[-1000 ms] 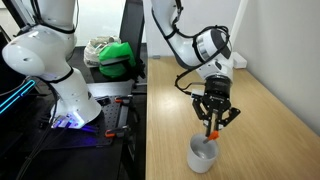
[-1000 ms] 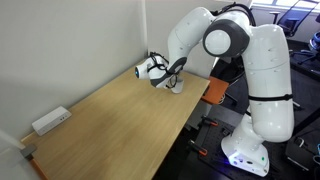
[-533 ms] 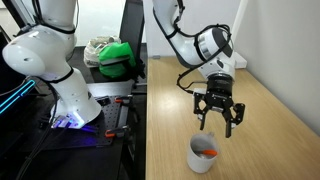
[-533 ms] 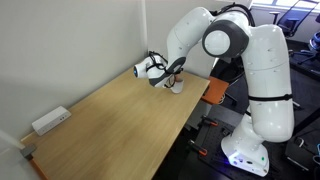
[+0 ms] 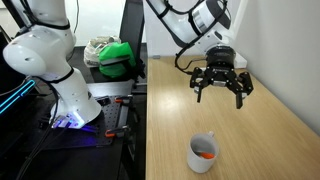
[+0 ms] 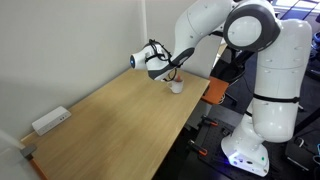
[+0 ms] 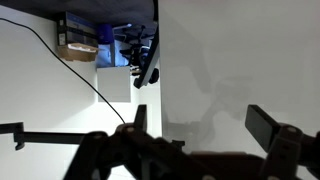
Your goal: Put the marker into the mug
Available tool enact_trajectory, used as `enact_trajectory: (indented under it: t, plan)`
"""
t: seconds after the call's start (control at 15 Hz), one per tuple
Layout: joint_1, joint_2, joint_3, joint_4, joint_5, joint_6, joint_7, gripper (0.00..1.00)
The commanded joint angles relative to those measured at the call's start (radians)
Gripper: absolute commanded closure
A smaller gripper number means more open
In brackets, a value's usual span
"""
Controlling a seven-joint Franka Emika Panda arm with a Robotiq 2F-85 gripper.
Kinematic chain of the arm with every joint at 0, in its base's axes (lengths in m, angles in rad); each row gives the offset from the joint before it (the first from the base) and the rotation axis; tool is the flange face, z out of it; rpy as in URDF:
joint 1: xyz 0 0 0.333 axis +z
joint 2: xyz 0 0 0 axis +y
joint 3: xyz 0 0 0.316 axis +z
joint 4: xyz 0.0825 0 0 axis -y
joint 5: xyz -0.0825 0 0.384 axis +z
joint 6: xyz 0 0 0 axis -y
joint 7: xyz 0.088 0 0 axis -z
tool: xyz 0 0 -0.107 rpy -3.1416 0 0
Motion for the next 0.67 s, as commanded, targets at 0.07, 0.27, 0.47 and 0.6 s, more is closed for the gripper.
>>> enact_trajectory:
  t: [0.07,0.27,0.47,0.6]
  plan:
    - [-0.006,-0.113,0.037,-0.079,0.006,0.173,-0.062,0.00]
    - [-0.003,-0.135,0.050,-0.099,0.005,0.328,-0.103,0.00]
    - [-0.002,-0.144,0.053,-0.118,-0.013,0.496,-0.154,0.00]
    - [-0.005,-0.147,0.050,-0.126,-0.023,0.609,-0.200,0.00]
